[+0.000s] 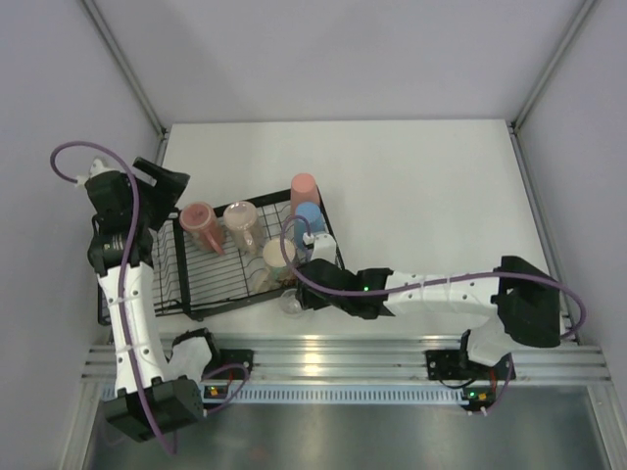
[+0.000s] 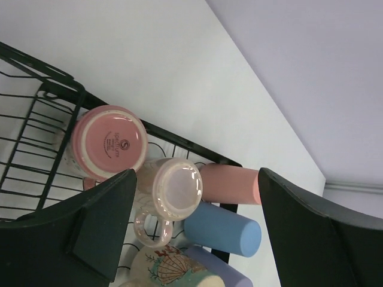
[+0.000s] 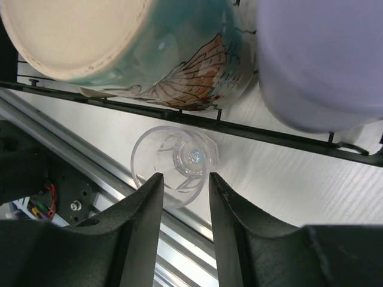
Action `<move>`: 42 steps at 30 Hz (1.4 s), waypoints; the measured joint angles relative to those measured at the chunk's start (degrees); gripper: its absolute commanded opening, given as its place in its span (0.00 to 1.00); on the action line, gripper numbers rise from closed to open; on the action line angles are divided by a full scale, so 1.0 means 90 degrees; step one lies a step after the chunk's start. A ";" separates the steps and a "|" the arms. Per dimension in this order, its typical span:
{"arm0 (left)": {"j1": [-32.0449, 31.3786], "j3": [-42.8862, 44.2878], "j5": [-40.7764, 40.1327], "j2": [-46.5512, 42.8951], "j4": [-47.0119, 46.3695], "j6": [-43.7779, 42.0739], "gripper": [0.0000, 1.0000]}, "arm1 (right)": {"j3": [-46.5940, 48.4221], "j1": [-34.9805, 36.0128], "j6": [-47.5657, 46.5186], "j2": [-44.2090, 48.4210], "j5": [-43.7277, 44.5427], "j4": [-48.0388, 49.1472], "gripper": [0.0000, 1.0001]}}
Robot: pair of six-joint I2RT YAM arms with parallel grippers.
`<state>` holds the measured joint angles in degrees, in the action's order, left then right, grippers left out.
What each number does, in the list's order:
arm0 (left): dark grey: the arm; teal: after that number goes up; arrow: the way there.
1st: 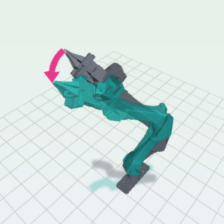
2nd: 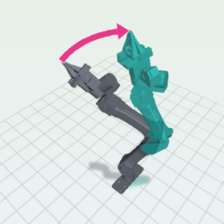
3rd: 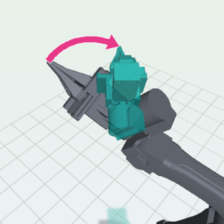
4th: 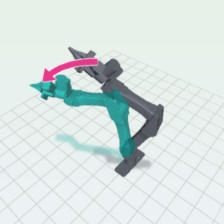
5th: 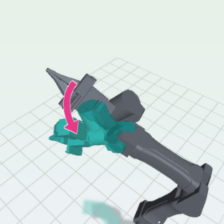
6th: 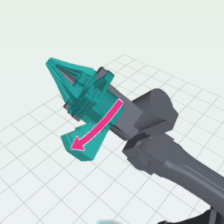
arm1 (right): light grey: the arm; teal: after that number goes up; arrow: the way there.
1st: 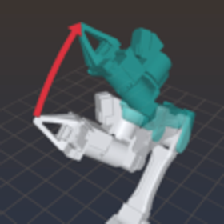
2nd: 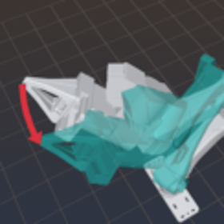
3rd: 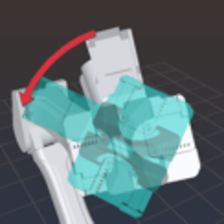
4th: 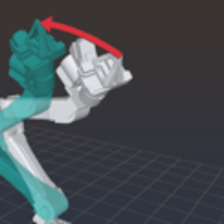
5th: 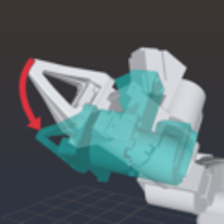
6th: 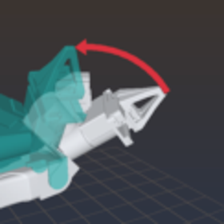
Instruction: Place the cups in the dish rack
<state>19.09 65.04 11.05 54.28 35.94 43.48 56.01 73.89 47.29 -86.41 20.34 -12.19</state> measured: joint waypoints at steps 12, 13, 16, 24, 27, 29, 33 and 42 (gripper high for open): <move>0.0000 -0.0206 0.0680 -0.0022 -0.0160 -0.0056 0.88 | 0.0566 0.0364 0.0357 -0.0869 0.0279 -0.0325 0.32; 0.0000 -0.0206 0.0704 -0.0022 -0.0170 -0.0070 0.88 | 0.0600 0.0364 0.0369 -0.0957 0.0279 -0.0357 0.31; 0.0000 -0.0206 0.0789 -0.0022 -0.0197 -0.0087 0.88 | 0.0709 0.0364 0.0369 -0.1171 0.0279 -0.0527 0.31; 0.0000 -0.0206 0.0988 -0.0022 -0.0265 -0.0087 0.88 | 0.0852 0.0364 0.0187 -0.1195 0.0338 -0.0833 0.31; 0.0000 -0.0206 0.1010 -0.0022 -0.0272 -0.0087 0.88 | 0.1020 0.0369 0.0078 -0.1132 0.0381 -0.0918 0.31; 0.0000 -0.0206 0.1008 -0.0022 -0.0277 -0.0087 0.88 | 0.1071 0.0372 0.0036 -0.1030 0.0449 -0.1001 0.31; 0.0000 -0.0206 0.1010 -0.0022 -0.0284 -0.0085 0.88 | 0.1076 0.0374 0.0002 -0.0804 0.0661 -0.1120 0.31; 0.0000 -0.0206 0.1090 -0.0019 -0.0294 -0.0061 0.88 | 0.1071 0.0374 -0.0027 -0.0797 0.0930 -0.1343 0.31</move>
<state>19.09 63.18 20.86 54.11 33.30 42.94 65.65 77.25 47.05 -93.58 28.71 -24.27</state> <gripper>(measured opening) 0.880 0.310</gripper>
